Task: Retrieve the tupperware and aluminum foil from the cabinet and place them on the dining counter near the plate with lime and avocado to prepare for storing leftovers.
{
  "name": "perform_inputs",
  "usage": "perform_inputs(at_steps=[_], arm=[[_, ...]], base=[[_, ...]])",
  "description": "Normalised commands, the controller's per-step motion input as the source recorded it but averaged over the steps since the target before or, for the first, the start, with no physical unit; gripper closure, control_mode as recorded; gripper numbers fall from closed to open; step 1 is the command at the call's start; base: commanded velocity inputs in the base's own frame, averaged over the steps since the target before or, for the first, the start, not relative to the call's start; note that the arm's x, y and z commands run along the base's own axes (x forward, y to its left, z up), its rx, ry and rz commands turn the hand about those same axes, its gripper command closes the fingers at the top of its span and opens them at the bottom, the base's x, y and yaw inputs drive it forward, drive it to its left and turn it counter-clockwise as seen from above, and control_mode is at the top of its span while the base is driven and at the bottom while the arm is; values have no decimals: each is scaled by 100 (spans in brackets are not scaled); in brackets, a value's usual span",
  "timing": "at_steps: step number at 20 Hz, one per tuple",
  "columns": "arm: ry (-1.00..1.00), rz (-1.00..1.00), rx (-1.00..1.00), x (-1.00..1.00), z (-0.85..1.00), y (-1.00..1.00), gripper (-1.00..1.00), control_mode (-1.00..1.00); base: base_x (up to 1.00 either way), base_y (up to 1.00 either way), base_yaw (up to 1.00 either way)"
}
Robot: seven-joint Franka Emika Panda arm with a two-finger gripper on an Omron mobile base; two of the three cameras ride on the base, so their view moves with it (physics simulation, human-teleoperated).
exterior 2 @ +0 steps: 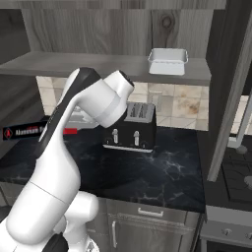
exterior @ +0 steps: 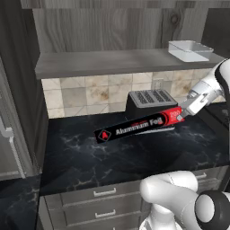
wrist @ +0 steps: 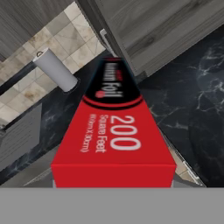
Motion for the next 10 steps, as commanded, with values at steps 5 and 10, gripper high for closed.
perform_inputs(at_steps=[5, 10], arm=[[0, 0, 0, -1, 0, 0, 100, 100], [0, 0, 0, 0, 0, 0, 100, 100]], base=[[-40, 0, -4], [-95, -1, -25]])
